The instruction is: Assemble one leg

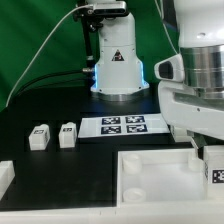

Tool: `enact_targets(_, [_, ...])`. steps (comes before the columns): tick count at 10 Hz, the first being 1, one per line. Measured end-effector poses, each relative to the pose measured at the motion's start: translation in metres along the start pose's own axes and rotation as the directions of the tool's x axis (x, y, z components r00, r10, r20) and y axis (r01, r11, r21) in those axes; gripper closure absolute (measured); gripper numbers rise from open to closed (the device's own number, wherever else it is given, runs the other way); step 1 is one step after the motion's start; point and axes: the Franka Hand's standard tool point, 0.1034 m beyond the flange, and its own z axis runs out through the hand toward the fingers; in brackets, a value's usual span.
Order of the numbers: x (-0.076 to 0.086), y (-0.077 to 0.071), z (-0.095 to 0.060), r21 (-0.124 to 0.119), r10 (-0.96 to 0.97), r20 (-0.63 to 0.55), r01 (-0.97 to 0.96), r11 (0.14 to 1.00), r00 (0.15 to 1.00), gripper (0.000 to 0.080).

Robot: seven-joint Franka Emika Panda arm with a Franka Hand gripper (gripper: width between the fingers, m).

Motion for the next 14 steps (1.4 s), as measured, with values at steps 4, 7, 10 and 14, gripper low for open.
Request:
enact_targets(4, [0.01, 0.01, -0.001, -0.068, -0.593, 0.012, 0.592, 0.803, 0.805, 0.015])
enact_targets(7, [0.015, 0.011, -0.003, -0.072, -0.761, 0.027, 0.761, 0.645, 0.648, 0.015])
enact_targets(10, [0.014, 0.01, -0.003, -0.072, -0.624, 0.013, 0.623, 0.779, 0.781, 0.0428])
enact_targets(14, [0.01, 0.005, -0.002, -0.086, -0.243, 0.005, 0.242, 0.966, 0.97, 0.0509])
